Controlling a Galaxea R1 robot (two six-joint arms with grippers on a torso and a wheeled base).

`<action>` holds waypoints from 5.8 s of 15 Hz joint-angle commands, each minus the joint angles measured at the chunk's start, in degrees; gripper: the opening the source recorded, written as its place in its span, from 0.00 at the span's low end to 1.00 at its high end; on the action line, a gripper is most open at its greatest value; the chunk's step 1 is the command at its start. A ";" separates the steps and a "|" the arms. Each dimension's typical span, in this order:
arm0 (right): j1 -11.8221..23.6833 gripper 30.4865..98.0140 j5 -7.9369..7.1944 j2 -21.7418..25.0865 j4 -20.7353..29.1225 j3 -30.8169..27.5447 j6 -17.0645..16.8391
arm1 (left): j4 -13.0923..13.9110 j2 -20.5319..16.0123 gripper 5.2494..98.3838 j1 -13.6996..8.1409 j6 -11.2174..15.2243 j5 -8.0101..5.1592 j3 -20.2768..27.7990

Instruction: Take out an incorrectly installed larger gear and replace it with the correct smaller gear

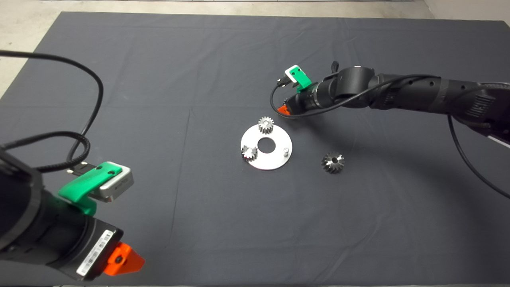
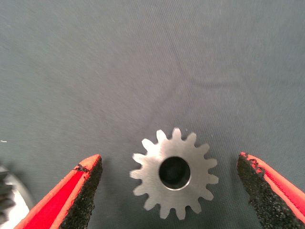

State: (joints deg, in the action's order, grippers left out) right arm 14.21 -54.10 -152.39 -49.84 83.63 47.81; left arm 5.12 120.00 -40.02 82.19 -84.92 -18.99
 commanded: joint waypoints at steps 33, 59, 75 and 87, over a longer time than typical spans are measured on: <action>-0.06 0.18 0.75 0.29 -0.44 0.82 -0.17 | 0.59 0.11 0.99 -0.50 1.75 -0.25 0.90; 7.67 0.13 -24.38 14.18 0.97 -41.19 18.81 | 0.50 -0.07 0.99 -0.50 1.57 -0.07 1.61; 3.02 0.13 -26.93 6.27 0.44 -39.97 23.73 | 0.33 0.28 0.99 -0.50 1.40 1.34 1.35; 1.35 0.13 -30.90 0.91 0.26 -34.69 22.06 | 0.42 -0.25 0.99 -0.50 1.40 1.34 1.52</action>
State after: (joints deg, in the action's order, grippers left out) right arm 14.06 -83.68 -151.30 -49.08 49.47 70.12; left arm 5.10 119.96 -40.02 83.59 -83.54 -18.21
